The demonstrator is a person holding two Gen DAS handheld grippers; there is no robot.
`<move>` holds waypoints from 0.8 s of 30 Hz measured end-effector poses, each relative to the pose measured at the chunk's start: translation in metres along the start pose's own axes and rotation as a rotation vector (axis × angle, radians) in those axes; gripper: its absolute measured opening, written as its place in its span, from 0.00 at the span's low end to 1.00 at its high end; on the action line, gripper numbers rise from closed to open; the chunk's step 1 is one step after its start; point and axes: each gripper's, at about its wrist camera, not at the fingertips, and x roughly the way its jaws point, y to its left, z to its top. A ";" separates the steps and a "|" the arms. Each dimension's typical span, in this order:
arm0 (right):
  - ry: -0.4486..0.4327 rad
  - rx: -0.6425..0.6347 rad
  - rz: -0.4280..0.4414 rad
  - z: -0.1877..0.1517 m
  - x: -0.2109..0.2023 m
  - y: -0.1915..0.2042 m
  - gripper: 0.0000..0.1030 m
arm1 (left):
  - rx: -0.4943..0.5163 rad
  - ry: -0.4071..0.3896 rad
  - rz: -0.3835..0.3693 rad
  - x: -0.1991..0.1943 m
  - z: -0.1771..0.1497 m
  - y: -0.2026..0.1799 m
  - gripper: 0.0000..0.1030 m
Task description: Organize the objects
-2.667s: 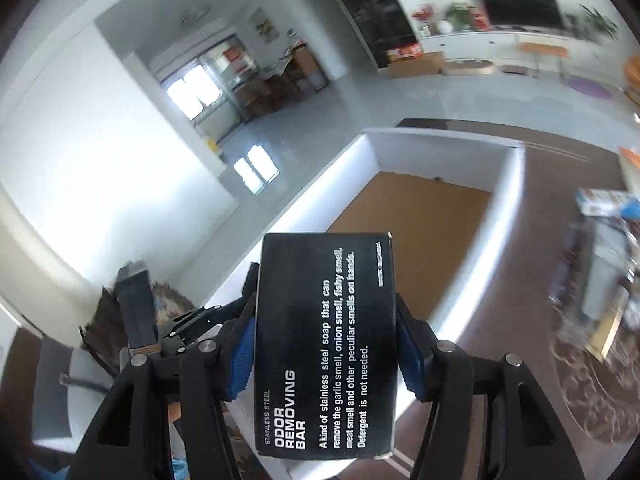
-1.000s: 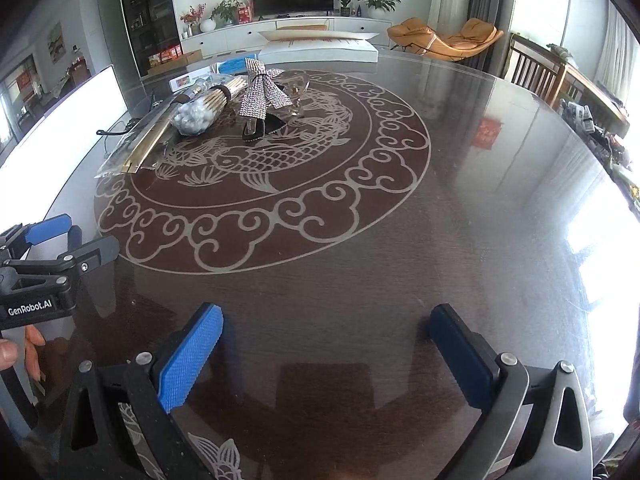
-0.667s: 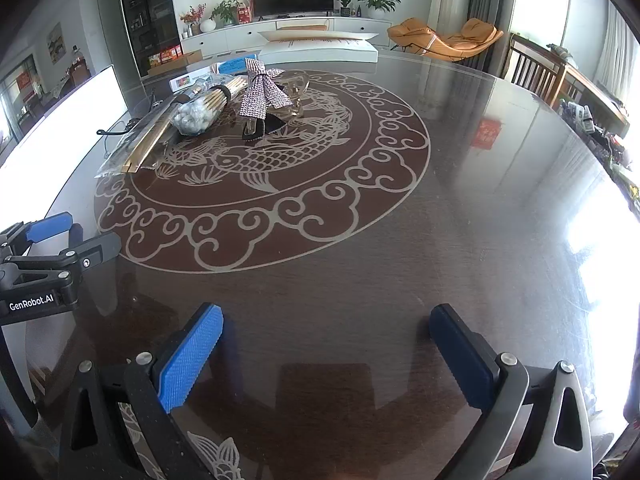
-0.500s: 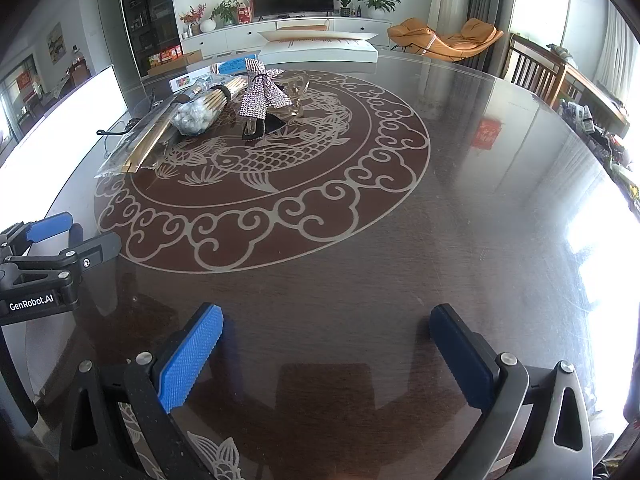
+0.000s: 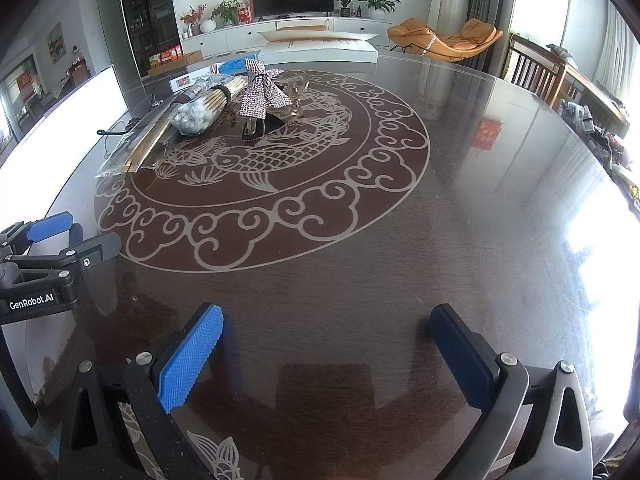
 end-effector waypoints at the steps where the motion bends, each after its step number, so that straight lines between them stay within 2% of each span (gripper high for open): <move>1: 0.000 0.000 -0.001 0.000 -0.001 0.000 1.00 | 0.000 0.000 0.000 0.000 0.000 0.000 1.00; 24: 0.000 0.013 -0.003 0.002 -0.029 0.014 1.00 | 0.000 0.000 0.000 0.000 0.000 0.000 1.00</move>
